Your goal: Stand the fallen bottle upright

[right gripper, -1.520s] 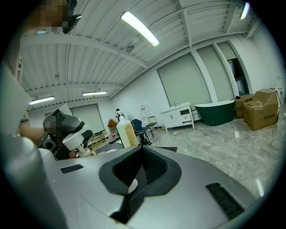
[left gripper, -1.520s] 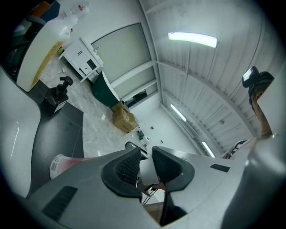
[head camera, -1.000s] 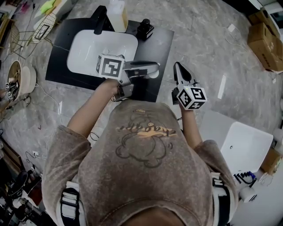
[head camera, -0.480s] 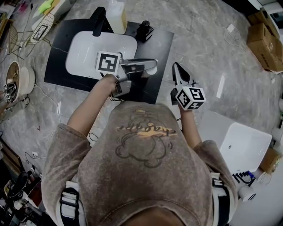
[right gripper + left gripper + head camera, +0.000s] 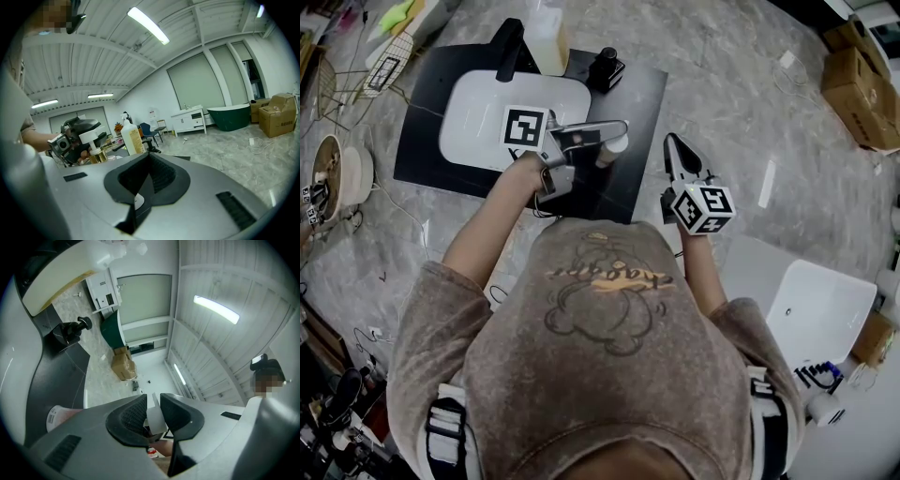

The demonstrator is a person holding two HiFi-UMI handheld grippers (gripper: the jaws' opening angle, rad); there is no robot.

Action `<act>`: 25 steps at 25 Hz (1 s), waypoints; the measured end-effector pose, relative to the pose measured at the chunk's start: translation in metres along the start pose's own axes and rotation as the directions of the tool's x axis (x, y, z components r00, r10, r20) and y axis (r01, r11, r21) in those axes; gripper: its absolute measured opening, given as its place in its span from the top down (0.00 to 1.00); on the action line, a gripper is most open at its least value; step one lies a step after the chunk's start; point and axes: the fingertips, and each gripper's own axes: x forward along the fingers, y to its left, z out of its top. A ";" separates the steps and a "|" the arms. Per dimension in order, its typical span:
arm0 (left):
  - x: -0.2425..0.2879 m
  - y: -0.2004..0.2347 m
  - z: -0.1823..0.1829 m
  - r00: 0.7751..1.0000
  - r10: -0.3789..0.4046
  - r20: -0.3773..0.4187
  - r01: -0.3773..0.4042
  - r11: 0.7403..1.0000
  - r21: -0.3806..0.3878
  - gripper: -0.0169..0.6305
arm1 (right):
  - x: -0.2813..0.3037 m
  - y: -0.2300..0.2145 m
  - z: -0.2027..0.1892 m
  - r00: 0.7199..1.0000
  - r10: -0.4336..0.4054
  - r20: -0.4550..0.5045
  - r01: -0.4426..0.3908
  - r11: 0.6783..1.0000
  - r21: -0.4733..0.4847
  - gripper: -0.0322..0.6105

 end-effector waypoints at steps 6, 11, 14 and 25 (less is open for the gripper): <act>-0.002 0.004 0.005 1.000 -0.018 0.017 0.018 0.999 -0.035 0.82 | 0.001 0.000 -0.002 1.000 -0.006 0.000 0.006 1.000 0.005 0.95; -0.004 0.005 0.007 0.999 -0.022 0.037 0.024 0.998 -0.052 0.82 | -0.001 0.000 -0.004 1.000 -0.009 -0.003 0.009 1.000 0.007 0.95; -0.004 0.005 0.007 0.999 -0.023 0.045 0.026 0.998 -0.064 0.82 | -0.003 0.000 -0.004 1.000 -0.011 -0.004 0.011 1.000 0.006 0.95; -0.005 0.006 0.011 0.996 0.001 0.093 0.004 0.998 -0.059 0.82 | -0.008 0.002 -0.007 1.000 -0.015 -0.005 0.015 1.000 0.008 0.95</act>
